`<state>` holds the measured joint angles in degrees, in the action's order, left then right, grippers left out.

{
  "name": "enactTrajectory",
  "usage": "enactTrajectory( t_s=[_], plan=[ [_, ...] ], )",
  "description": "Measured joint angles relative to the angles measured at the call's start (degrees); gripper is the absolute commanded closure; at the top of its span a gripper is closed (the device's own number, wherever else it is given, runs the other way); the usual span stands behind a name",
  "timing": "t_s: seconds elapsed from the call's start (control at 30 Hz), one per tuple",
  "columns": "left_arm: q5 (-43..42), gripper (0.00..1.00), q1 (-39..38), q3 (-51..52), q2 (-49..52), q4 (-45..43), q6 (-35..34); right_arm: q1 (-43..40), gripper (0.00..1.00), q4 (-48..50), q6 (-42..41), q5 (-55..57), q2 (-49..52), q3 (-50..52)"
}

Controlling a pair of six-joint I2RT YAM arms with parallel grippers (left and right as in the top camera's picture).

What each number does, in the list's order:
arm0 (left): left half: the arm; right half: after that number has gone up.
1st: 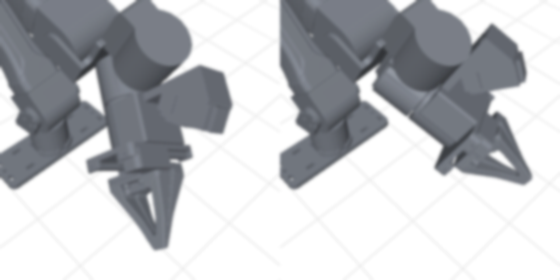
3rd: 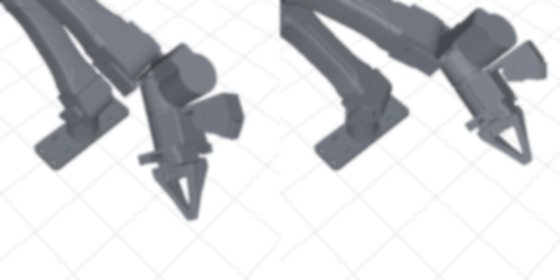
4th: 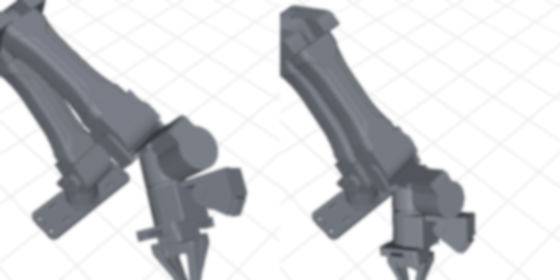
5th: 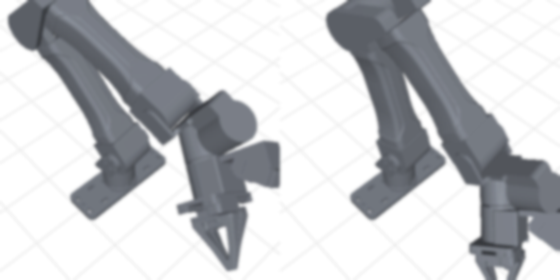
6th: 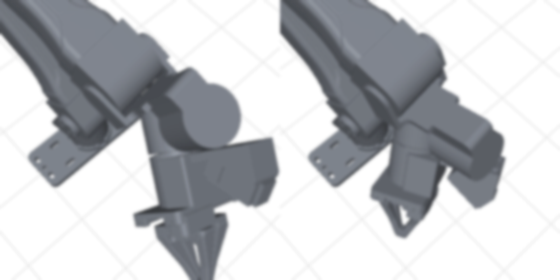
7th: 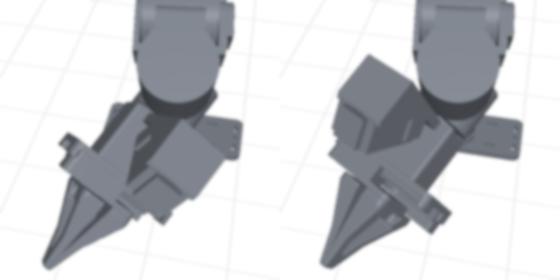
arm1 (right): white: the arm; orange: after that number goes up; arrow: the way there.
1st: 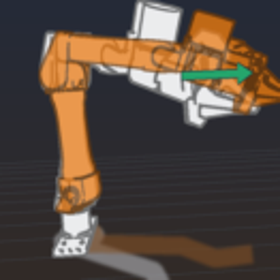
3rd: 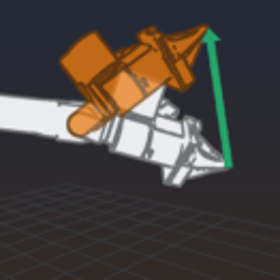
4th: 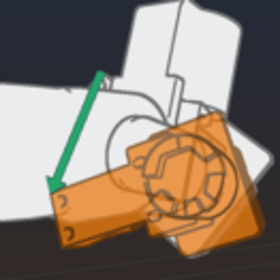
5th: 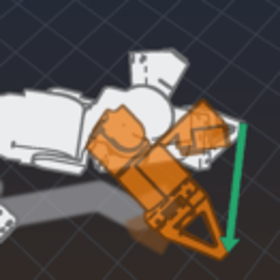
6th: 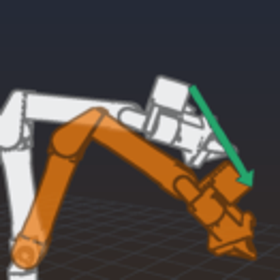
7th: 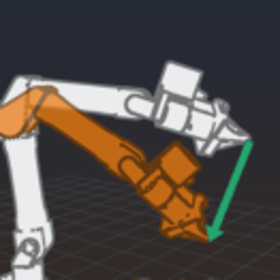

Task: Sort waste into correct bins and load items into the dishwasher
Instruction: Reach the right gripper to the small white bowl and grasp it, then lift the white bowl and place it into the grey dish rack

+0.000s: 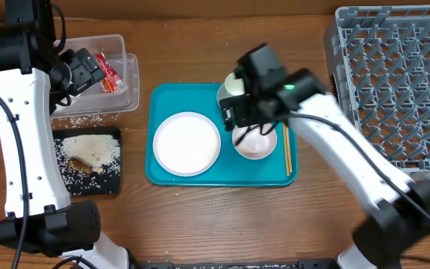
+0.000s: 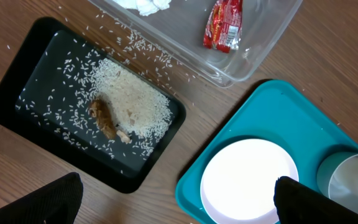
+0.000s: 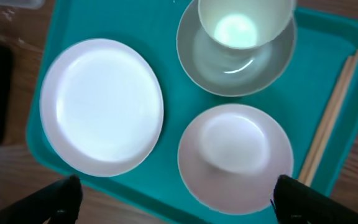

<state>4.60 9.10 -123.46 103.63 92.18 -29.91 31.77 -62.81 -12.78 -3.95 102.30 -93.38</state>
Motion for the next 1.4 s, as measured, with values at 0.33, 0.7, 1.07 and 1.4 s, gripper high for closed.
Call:
enactTrajectory(
  t_s=[0.33, 0.7, 1.07, 1.4],
  plan=[
    [0.0, 0.0, 0.0, 0.0, 0.0, 0.0, 0.0, 1.3, 0.33, 0.5, -1.3, -2.8, 13.8, 0.0],
    [0.0, 0.0, 0.0, 0.0, 0.0, 0.0, 0.0, 1.4, 0.45, 2.1, -5.3, -2.8, 17.3, 0.4],
    [0.0, 0.0, 0.0, 0.0, 0.0, 0.0, 0.0, 3.1, 0.76, 2.0, -7.6, 1.0, 17.3, 4.0],
    [0.0, 0.0, 0.0, 0.0, 0.0, 0.0, 0.0, 3.1, 0.96, -3.3, -8.3, 2.3, 15.8, 2.9]
  ],
)
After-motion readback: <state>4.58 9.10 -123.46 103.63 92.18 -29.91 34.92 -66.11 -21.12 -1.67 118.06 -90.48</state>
